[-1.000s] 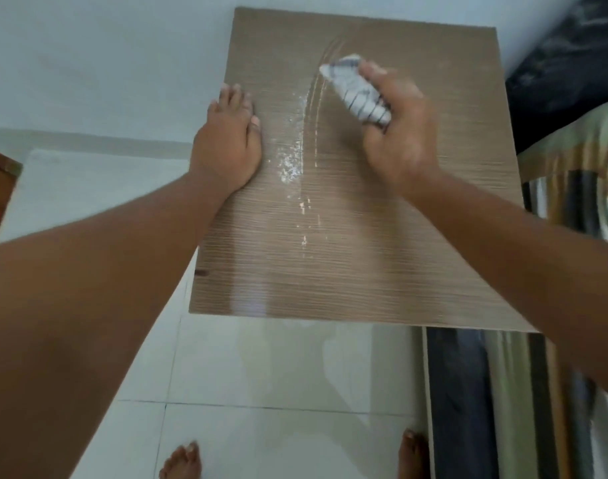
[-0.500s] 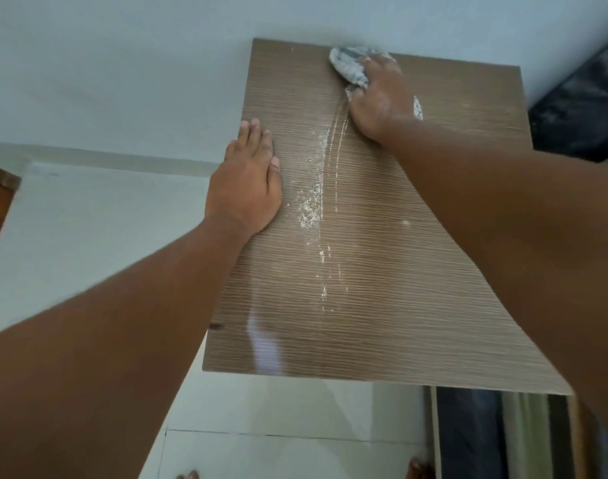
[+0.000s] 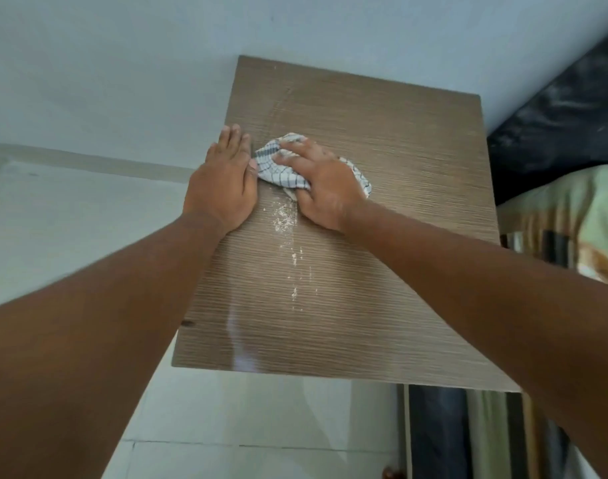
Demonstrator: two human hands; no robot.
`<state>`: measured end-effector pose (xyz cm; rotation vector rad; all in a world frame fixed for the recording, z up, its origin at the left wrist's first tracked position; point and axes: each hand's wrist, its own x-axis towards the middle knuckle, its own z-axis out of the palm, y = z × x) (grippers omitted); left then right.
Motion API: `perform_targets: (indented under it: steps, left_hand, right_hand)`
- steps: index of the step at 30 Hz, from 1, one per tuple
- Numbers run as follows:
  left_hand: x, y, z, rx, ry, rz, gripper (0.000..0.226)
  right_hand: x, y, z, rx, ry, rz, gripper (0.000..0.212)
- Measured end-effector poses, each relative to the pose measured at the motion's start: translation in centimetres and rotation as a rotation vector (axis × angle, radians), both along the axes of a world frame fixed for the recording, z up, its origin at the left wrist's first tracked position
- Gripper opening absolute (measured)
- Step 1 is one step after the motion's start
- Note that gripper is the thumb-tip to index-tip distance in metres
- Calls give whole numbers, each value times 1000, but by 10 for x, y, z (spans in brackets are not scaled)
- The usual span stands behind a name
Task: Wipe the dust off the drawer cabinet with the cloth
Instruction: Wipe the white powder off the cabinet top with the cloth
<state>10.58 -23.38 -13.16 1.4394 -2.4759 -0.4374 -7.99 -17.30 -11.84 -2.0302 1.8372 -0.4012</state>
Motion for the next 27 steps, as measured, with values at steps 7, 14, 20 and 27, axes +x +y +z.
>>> perform_targets:
  steps: [7,14,20,27]
  left_hand:
    - [2,11,8,25,8,24,52]
    - [6,14,8,37,11,51,54]
    - [11,22,9,73,86,50,52]
    - [19,37,12,106,123,59,52]
  right_hand:
    - [28,64,-9,1,-63,66,54]
    - [49,127,-11,30,-51,162,57]
    - [68,176,-11,12,-11,208,63]
    - [85,219,-10,29,-31,282,68]
